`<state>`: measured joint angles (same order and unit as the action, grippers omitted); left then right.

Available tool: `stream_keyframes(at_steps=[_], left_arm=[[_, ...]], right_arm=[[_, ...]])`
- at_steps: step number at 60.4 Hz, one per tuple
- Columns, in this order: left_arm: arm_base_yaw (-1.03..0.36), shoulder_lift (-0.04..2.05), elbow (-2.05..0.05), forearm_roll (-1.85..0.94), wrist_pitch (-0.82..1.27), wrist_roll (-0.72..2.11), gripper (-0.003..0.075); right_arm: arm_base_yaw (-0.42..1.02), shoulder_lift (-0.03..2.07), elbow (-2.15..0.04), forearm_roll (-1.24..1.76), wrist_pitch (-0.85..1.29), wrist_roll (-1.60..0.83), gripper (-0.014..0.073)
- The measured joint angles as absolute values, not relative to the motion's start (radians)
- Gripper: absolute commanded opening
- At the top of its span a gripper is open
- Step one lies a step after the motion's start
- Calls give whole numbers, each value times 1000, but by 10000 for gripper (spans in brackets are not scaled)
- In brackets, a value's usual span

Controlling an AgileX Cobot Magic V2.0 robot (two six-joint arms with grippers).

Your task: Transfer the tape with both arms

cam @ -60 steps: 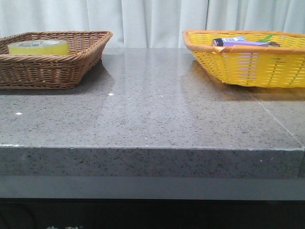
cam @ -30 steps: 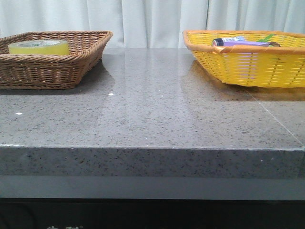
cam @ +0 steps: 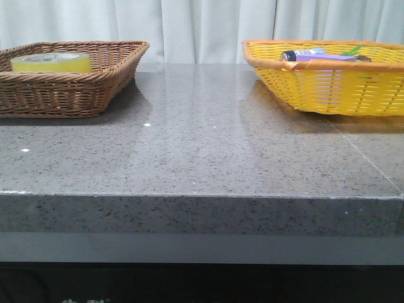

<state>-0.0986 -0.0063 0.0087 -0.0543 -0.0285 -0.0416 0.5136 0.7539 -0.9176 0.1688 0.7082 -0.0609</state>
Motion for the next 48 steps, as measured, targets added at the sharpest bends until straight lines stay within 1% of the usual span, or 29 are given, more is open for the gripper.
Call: stream_keyframes(at_steps=[13,19,23,30,36,41,48], left_arm=[[-99,-6,9,-54,-29,-42,-20],[-99,-6,9,-54,-29,-42,-20],[-99,-6,9,-54,-29,-42,-20],[-99,-6,9,-54,-29,-42,-20],[-99,-6,9,-54,-29,-42,-20],[-99,-6,9,-54,-29,-42,-20],[-99,-6,9,-54,-29,-42,-20]], right_arm=[[514,747,-908,167,700,-61,-70],[469,697,-845,150,640,-61,-70],[414,626,-774,140,558,-61,-70],[297,467,-599,133,369,-61,-70],[225,333,-447,133,238,-61,-70],[177,227,-319,133,179,-61,-70],[120,89,-173,137,157,-61,-70]])
